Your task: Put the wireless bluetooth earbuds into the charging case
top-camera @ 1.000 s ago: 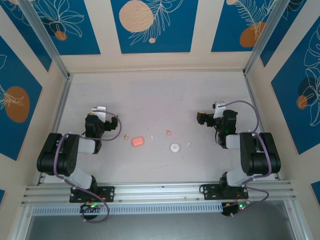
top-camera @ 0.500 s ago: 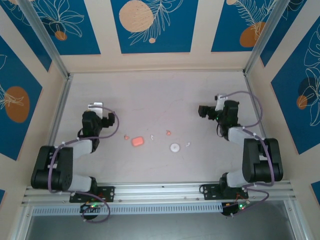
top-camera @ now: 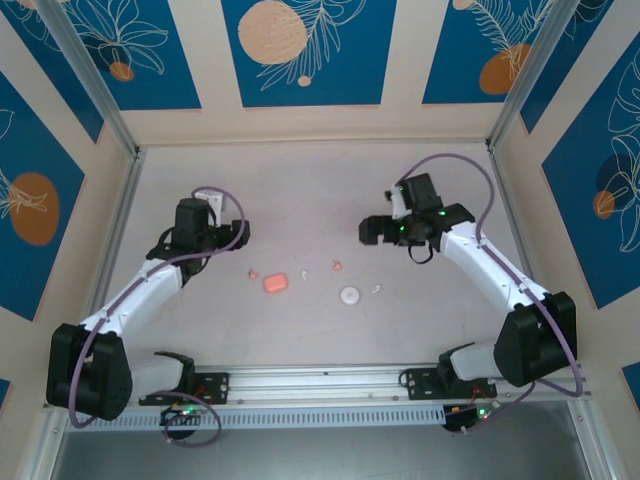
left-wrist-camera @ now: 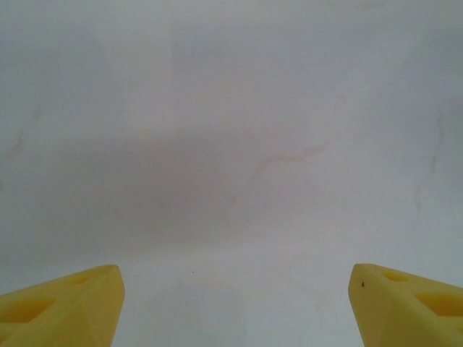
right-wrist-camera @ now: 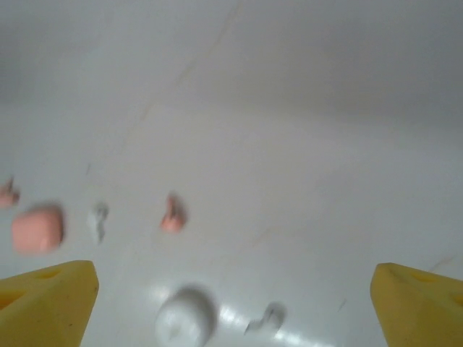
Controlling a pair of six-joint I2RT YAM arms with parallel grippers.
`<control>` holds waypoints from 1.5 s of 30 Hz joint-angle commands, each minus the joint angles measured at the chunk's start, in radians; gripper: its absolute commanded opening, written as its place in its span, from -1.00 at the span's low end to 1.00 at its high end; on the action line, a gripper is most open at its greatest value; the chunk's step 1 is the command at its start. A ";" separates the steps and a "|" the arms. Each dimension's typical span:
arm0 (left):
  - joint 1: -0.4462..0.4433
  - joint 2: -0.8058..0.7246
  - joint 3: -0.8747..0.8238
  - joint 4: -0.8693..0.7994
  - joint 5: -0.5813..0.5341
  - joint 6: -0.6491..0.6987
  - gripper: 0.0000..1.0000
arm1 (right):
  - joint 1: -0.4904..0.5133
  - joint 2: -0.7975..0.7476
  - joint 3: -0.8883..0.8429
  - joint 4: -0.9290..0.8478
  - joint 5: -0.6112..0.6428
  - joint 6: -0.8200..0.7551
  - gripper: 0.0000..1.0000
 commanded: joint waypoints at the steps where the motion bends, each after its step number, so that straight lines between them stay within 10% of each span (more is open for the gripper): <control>1: -0.026 -0.016 0.028 -0.193 0.067 -0.112 0.59 | 0.061 0.014 0.054 -0.257 -0.056 0.069 0.76; 20: -0.057 -0.011 -0.050 -0.194 0.090 -0.236 0.60 | 0.295 0.446 0.244 -0.445 -0.097 0.485 0.49; 45: -0.069 0.044 -0.046 -0.179 0.087 -0.241 0.61 | 0.283 0.626 0.235 -0.346 -0.108 0.481 0.36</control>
